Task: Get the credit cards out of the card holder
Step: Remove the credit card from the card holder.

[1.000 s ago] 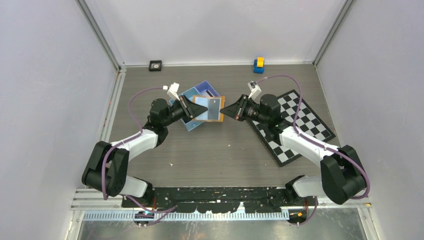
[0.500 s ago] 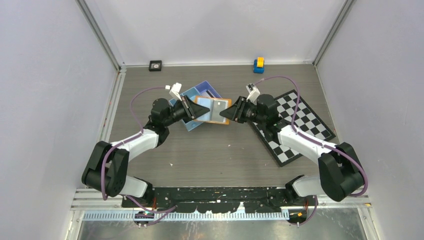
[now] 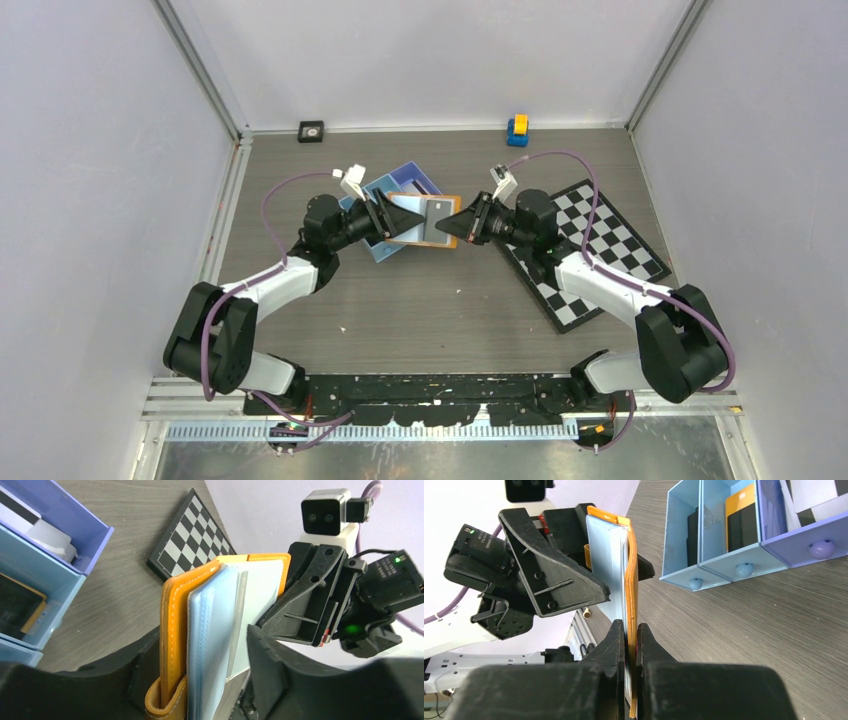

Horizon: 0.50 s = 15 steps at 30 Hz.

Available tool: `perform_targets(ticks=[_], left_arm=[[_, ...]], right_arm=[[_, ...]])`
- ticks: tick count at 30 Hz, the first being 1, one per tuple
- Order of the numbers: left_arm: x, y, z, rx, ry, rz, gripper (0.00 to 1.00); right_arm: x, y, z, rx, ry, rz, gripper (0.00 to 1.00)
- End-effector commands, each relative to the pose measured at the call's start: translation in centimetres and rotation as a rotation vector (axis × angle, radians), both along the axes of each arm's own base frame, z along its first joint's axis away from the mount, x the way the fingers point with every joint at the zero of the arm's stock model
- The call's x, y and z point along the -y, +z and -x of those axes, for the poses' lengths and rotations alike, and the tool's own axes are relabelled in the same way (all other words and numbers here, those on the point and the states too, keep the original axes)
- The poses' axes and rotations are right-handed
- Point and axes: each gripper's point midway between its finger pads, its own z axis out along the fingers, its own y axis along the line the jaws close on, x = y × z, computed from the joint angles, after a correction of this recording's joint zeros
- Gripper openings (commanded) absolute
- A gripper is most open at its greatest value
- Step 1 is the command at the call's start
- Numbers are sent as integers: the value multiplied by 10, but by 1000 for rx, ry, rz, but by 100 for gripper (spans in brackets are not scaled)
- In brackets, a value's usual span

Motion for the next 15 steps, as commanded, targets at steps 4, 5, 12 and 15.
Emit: perform_targets(ticks=[4,5,12,15], left_arm=[[9,31,2,89,-60,55,69],[10,32,2,90,-65,61,69],[18,35,5,96,-112,70,48],[18,37,6,101,-112,76,26]], right_arm=[[-8,40,12,113,66,-122,0],[-8,40,11,112,67,-122,1],[-12,43,14,108,92,-146,2],[-10,42,12,109,77,-140,16]])
